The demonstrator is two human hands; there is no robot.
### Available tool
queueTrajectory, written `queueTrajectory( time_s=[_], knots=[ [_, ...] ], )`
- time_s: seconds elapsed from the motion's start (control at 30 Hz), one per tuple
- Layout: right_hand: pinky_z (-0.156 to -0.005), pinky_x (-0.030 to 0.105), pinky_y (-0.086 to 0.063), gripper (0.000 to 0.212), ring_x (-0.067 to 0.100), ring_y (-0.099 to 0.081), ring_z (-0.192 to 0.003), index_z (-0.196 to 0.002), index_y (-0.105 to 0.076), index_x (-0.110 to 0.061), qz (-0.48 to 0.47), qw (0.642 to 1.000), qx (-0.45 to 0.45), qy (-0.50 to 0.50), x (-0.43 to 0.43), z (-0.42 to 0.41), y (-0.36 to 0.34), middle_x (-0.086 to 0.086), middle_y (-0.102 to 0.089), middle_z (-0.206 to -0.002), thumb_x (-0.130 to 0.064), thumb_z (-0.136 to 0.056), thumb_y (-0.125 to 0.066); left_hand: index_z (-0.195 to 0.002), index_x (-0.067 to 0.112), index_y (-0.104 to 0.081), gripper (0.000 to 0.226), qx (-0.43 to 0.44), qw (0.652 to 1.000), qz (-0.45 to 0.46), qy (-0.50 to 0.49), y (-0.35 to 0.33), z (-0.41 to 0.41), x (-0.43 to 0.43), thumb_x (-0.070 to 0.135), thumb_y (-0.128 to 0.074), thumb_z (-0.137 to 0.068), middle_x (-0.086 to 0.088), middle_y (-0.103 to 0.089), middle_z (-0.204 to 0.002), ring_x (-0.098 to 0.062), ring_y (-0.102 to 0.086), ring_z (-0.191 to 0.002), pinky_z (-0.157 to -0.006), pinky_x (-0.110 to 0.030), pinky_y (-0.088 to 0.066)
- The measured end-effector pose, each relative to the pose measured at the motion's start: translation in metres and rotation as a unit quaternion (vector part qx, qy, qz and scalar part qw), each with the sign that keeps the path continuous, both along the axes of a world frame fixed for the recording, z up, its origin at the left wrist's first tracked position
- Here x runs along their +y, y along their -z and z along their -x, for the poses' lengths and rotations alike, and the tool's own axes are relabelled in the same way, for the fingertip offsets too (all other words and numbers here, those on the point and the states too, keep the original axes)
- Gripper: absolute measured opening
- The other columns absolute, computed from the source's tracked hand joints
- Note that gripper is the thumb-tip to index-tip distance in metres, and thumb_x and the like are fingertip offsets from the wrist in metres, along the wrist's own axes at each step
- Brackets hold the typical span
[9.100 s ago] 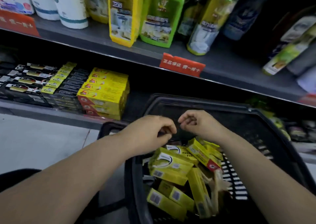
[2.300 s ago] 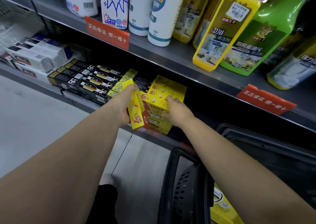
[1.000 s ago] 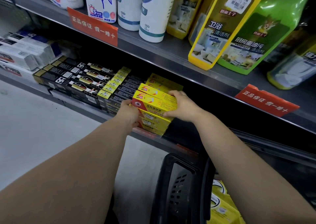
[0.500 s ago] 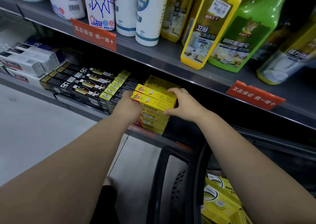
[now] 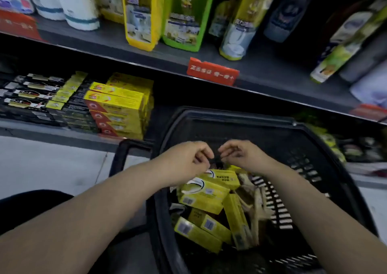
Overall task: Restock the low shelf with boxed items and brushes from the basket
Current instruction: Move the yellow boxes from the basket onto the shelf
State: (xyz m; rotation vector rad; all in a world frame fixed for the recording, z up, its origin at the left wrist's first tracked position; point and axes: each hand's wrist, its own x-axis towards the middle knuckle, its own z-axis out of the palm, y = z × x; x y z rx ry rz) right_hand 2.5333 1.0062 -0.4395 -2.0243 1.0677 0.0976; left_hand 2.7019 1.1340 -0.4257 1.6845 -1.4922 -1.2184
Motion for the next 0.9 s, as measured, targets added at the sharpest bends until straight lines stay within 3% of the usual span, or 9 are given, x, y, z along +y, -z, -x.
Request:
queueTrajectory(
  time_s=[0.1, 0.17, 0.23, 0.3, 0.4, 0.53, 0.7, 0.8, 0.9],
  knots=[
    [-0.082, 0.031, -0.048, 0.013, 0.021, -0.061, -0.09, -0.099, -0.065, -0.007, -0.005, 0.997, 0.058, 0.05, -0.009, 0.045, 0.045, 0.008, -0.064, -0.094, -0.005, -0.086, -0.064, -0.1, 0.029, -0.059, 0.014, -0.017, 0.999, -0.025, 0.035, 0.014, 0.023, -0.008, 0.02, -0.054, -0.09, 0.013, -0.063, -0.093, -0.006, -0.062, -0.089, -0.078, -0.024, -0.051],
    [-0.087, 0.036, -0.047, 0.017, 0.027, -0.06, -0.098, -0.103, -0.063, -0.006, -0.003, 0.993, 0.102, 0.066, -0.015, 0.065, 0.077, 0.012, -0.062, -0.106, -0.007, -0.086, -0.063, -0.104, 0.025, -0.061, 0.016, -0.034, 0.998, -0.037, 0.04, 0.023, 0.029, -0.012, 0.023, -0.054, -0.091, 0.014, -0.061, -0.093, -0.004, -0.06, -0.089, -0.072, -0.016, -0.047],
    [-0.094, 0.034, -0.042, 0.038, 0.03, -0.052, -0.116, -0.125, -0.053, -0.006, 0.034, 0.983, 0.168, 0.064, -0.024, 0.076, 0.105, 0.014, -0.052, -0.128, -0.012, -0.088, -0.062, -0.106, 0.025, -0.062, 0.017, -0.049, 0.996, -0.058, 0.041, 0.032, 0.031, -0.015, 0.024, -0.054, -0.091, 0.016, -0.059, -0.094, -0.002, -0.059, -0.088, -0.067, -0.011, -0.044],
    [-0.105, 0.034, -0.034, 0.058, 0.03, -0.036, -0.133, -0.142, -0.033, -0.009, 0.082, 0.972, 0.205, 0.082, -0.035, 0.08, 0.125, 0.011, -0.035, -0.147, -0.012, -0.09, -0.058, -0.105, 0.029, -0.061, 0.016, -0.06, 0.994, -0.083, 0.04, 0.039, 0.03, -0.017, 0.024, -0.054, -0.091, 0.015, -0.06, -0.097, -0.005, -0.061, -0.089, -0.072, -0.017, -0.049],
    [-0.115, 0.036, -0.025, 0.069, 0.027, -0.02, -0.142, -0.149, -0.018, -0.015, 0.108, 0.964, 0.224, 0.095, -0.049, 0.075, 0.149, 0.005, -0.021, -0.155, -0.004, -0.09, -0.052, -0.104, 0.031, -0.06, 0.017, -0.069, 0.991, -0.108, 0.04, 0.045, 0.027, -0.02, 0.024, -0.055, -0.09, 0.016, -0.061, -0.098, -0.008, -0.063, -0.09, -0.08, -0.026, -0.053],
    [-0.106, 0.037, -0.034, 0.062, 0.027, -0.033, -0.133, -0.144, -0.029, -0.016, 0.166, 0.948, 0.26, 0.074, -0.06, 0.065, 0.175, 0.007, -0.036, -0.146, 0.005, -0.087, -0.043, -0.101, 0.033, -0.06, 0.015, -0.062, 0.99, -0.119, 0.031, 0.05, 0.026, -0.022, 0.024, -0.057, -0.089, 0.016, -0.061, -0.097, -0.005, -0.062, -0.087, -0.08, -0.025, -0.052],
    [-0.09, 0.038, -0.041, 0.039, 0.029, -0.047, -0.114, -0.128, -0.047, -0.015, 0.309, 0.895, 0.318, -0.054, -0.069, 0.068, 0.175, 0.008, -0.05, -0.124, -0.008, -0.089, -0.049, -0.099, 0.034, -0.059, 0.013, -0.072, 0.988, -0.13, 0.038, 0.053, 0.029, -0.024, 0.025, -0.057, -0.089, 0.017, -0.06, -0.094, -0.003, -0.062, -0.087, -0.081, -0.026, -0.052],
    [-0.077, 0.036, -0.045, 0.039, 0.029, -0.058, -0.104, -0.119, -0.047, -0.015, 0.265, 0.918, 0.293, -0.04, -0.066, 0.067, 0.144, 0.007, -0.059, -0.114, -0.029, -0.086, -0.063, -0.102, 0.033, -0.057, 0.014, -0.083, 0.987, -0.131, 0.045, 0.052, 0.03, -0.026, 0.026, -0.056, -0.09, 0.017, -0.059, -0.095, -0.006, -0.062, -0.089, -0.082, -0.028, -0.051],
    [-0.057, 0.032, -0.042, 0.039, 0.026, -0.063, -0.08, -0.102, -0.041, -0.018, 0.198, 0.959, 0.201, 0.004, -0.054, 0.059, 0.097, 0.004, -0.061, -0.083, -0.034, -0.079, -0.069, -0.116, 0.029, -0.054, 0.025, -0.085, 0.986, -0.136, 0.045, 0.049, 0.031, -0.026, 0.028, -0.055, -0.091, 0.015, -0.057, -0.109, -0.01, -0.061, -0.096, -0.086, -0.03, -0.051]
  ],
)
